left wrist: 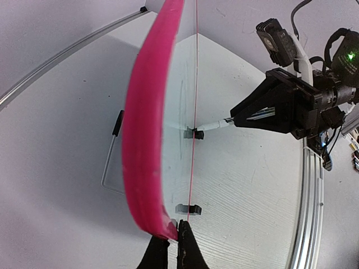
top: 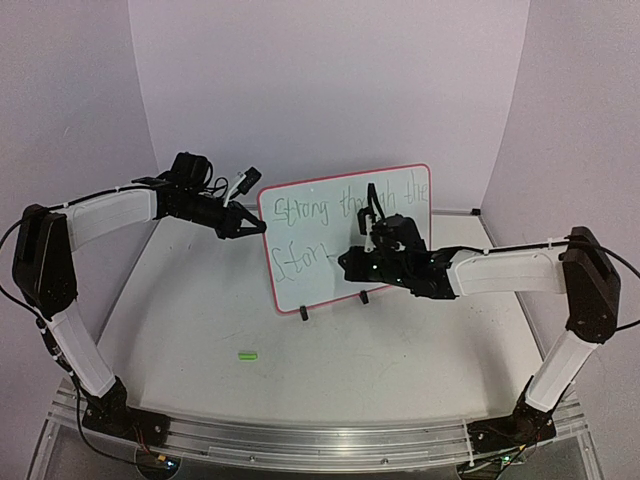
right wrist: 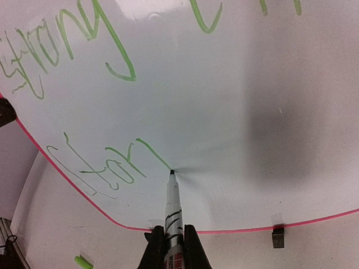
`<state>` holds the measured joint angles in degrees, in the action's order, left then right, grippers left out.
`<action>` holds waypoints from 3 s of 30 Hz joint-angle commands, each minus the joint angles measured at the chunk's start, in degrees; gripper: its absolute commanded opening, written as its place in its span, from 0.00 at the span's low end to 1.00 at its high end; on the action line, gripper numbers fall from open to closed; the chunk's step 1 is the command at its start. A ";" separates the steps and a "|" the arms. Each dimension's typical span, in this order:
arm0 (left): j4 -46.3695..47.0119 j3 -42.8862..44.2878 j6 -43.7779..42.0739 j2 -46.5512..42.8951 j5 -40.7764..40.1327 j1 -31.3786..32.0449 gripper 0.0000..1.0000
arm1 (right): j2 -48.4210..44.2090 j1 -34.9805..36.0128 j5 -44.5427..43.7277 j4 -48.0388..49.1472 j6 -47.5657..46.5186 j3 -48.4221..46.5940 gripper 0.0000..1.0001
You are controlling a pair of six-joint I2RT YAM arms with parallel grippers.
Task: Write a sentence on the whiteboard
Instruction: Write a sentence at the center of the board.
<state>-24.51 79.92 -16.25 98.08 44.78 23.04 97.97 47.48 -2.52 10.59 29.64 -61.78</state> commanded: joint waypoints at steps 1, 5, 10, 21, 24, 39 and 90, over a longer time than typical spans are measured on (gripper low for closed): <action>-5.64 -0.38 -3.95 1.15 -3.72 1.40 0.00 | -1.82 -0.39 -0.99 1.03 0.50 -2.19 0.00; -5.63 -0.38 -3.98 1.15 -3.74 1.43 0.00 | -2.70 -0.41 -1.78 1.52 0.27 -3.21 0.00; -5.63 -0.36 -4.00 1.17 -3.70 1.40 0.00 | -3.57 -0.45 -2.94 1.63 -0.43 -3.69 0.00; -5.63 -0.38 -4.01 0.79 -3.74 1.40 0.00 | -2.87 -1.83 -3.86 1.45 1.09 -1.89 0.00; -5.64 -0.38 -4.00 0.80 -3.79 1.39 0.00 | -2.37 -1.80 -3.72 1.01 1.46 -1.27 0.00; -5.63 -0.47 -3.98 0.79 -3.81 1.41 0.00 | -2.24 -1.83 -2.73 0.92 2.71 1.08 0.00; -5.59 -0.38 -3.88 1.09 -3.57 1.47 0.00 | -5.41 -3.36 -4.20 -2.06 2.79 3.30 0.00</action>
<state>-24.47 79.92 -16.25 98.08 44.72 23.13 95.33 44.82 -5.67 8.67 32.02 -59.20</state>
